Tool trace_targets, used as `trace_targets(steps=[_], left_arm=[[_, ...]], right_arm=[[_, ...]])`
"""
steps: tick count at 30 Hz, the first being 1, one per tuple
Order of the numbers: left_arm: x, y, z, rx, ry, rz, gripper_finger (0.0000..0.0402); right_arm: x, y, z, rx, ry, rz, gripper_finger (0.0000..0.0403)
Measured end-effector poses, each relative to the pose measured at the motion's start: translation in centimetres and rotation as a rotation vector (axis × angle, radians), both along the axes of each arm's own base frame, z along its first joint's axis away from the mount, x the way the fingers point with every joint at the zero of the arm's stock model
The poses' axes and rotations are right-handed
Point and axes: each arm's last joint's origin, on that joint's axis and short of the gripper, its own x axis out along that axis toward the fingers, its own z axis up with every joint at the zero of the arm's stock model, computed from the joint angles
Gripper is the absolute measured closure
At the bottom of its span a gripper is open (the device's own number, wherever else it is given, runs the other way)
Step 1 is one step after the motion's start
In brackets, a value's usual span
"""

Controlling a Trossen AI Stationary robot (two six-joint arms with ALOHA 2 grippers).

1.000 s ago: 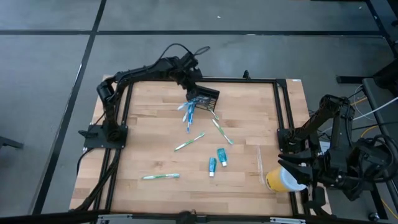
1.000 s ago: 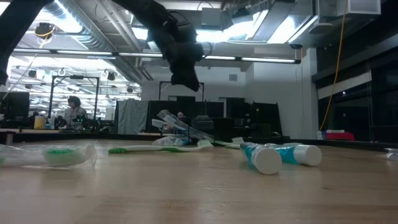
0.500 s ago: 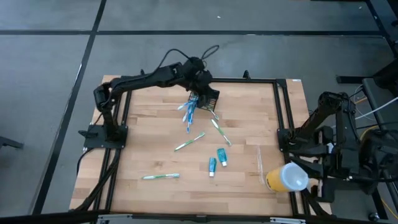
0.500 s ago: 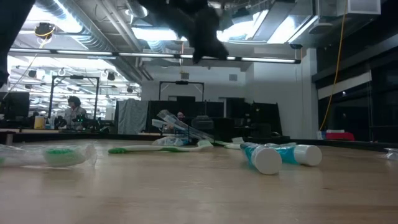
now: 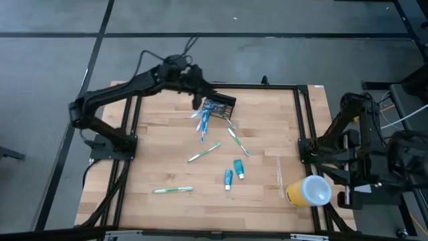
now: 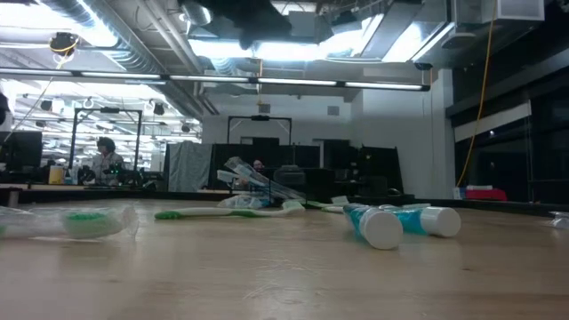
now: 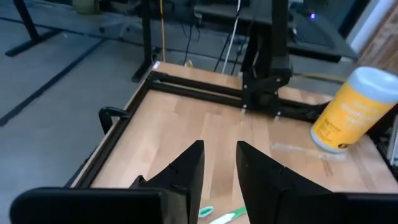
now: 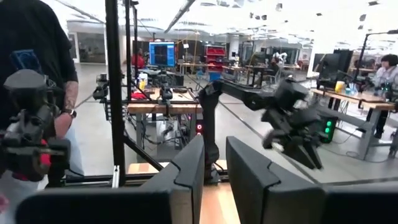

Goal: Pick & Place toothbrushing station
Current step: Put the wire organizer on the top center of the table upright

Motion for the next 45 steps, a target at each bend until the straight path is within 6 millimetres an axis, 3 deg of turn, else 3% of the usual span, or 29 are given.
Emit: trace_targets(steps=[8,14,20,25,30,33,39,45], left_arm=[[-5.4,-2.7,-0.2,-0.020,-0.148,0.052,0.0314],[-8.4,-4.7,-0.3,-0.014,-0.101,0.091,0.0314],[-9.3,-7.3,-1.6,-0.025,0.074,0.073,0.0314],[-9.5,-8.8,-1.0,0.043,0.049,0.080,0.0314],[-9.2,-9.3,-1.1,0.095,0.061,0.086,0.0313],[-8.9,-9.4,-0.4,0.096,-0.018,0.071,0.0313],[-8.8,-9.8,0.4,0.117,-0.097,0.071,0.0313],[-9.8,-9.8,0.3,0.127,-0.053,0.119,0.0313]], right_arm=[[0.7,-1.7,-1.9,0.040,-0.084,0.029,0.0333],[1.6,-3.2,-2.4,0.089,0.051,-0.175,0.0333],[2.6,-3.8,-2.6,0.126,0.040,-0.235,0.0333],[4.0,-3.6,-4.9,0.145,0.019,-0.286,0.0333],[6.0,-4.0,-7.9,0.191,-0.220,-0.019,0.0333],[7.5,-5.1,-9.6,0.246,-0.282,0.090,0.0333],[10.9,-7.8,-13.6,0.293,-0.016,0.119,0.0333],[13.3,-12.5,-15.0,0.333,0.300,0.031,0.0333]])
